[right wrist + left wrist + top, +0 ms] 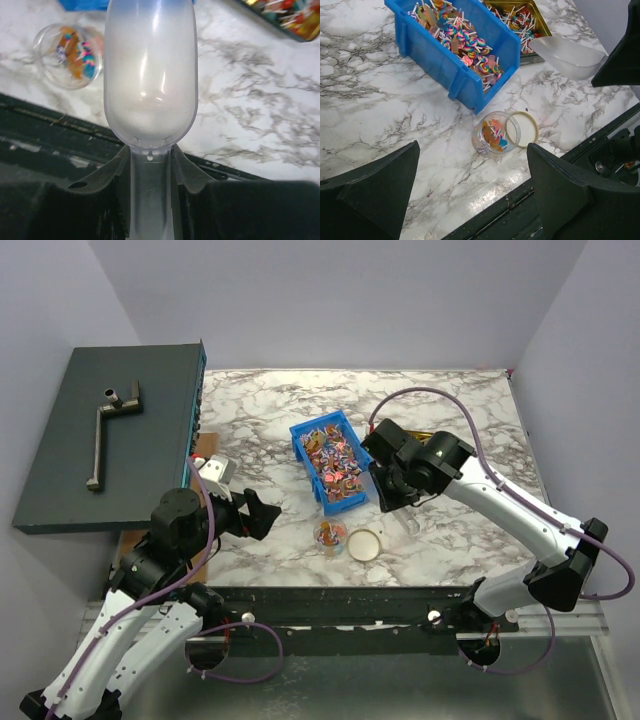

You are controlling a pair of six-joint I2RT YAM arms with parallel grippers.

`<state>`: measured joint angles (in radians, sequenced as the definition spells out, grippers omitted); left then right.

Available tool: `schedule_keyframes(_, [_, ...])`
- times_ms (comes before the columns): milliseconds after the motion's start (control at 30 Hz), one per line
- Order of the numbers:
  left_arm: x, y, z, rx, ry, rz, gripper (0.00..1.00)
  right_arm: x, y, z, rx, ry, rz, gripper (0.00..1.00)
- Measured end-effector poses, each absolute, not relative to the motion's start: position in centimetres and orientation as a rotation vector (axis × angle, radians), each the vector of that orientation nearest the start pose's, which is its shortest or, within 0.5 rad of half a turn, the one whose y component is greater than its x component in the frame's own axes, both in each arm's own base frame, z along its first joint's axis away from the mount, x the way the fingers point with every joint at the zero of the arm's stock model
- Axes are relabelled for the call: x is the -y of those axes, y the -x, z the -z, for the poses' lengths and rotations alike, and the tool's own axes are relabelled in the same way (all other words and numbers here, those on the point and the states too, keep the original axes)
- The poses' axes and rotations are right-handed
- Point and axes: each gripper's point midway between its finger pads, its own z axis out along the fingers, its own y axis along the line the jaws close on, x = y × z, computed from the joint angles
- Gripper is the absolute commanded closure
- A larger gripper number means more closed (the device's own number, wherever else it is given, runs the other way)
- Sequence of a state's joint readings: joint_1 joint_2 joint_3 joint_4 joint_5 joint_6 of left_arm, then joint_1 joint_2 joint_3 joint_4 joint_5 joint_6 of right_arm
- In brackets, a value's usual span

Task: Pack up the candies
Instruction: Scoop the fake candies from the storage box.

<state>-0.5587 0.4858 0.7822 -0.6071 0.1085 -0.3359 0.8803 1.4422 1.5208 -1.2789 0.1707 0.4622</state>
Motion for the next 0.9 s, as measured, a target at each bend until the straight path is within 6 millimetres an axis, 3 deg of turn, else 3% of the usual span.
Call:
schedule_keyframes(267, [14.9,-17.6,-25.1,-1.932,-0.296,0.708,0.10,-16.9,-24.3,-21.6,-2.571,0.413,0.067,0.99])
schedule_keyframes(600, [15.2,-17.3,-25.0,-1.934,-0.310,0.722,0.10,-12.8,-29.2,-22.0,-2.514,0.430,0.274,1.00])
schedule_keyframes(900, [15.3,-17.0,-25.1,-1.926,-0.321,0.735,0.10,-10.9,-31.3,-22.6,-2.424,0.597,0.443,0.99])
